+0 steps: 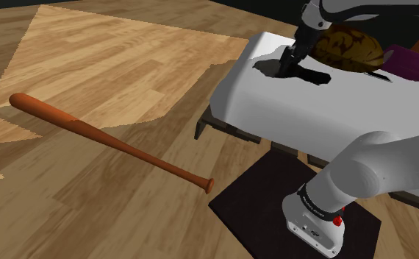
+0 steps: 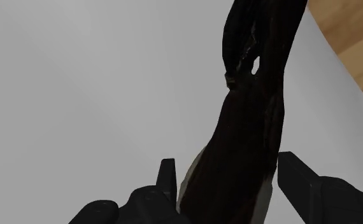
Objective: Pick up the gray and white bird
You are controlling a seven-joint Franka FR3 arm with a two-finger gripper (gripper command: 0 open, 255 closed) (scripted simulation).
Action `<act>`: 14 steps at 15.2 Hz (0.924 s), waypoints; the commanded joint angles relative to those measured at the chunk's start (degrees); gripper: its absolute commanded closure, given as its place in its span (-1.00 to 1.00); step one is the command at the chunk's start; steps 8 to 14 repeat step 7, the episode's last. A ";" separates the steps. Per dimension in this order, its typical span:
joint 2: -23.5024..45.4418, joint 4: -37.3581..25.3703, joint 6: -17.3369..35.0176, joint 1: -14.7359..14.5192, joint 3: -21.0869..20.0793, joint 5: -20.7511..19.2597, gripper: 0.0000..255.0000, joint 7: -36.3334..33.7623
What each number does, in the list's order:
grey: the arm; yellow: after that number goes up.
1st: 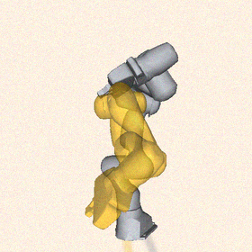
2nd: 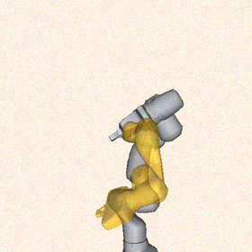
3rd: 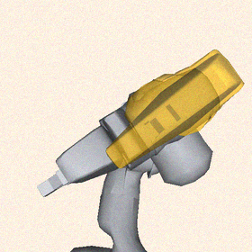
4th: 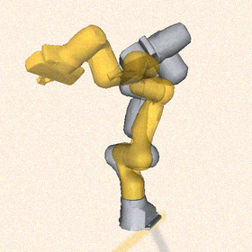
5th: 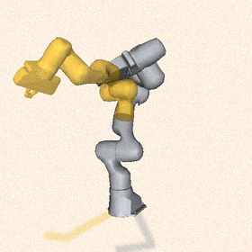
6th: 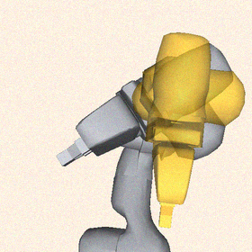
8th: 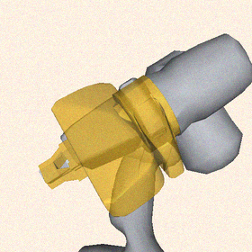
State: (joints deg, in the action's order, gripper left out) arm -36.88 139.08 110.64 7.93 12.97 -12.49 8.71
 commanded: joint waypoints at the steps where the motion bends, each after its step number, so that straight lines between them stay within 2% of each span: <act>1: 0.09 -1.61 -1.50 -0.09 -0.14 0.20 1.00 0.17; 5: 0.22 -4.76 -4.51 -0.25 -0.47 0.57 1.00 0.45; 14: 0.23 -4.88 -4.62 -0.26 -0.48 0.59 1.00 0.46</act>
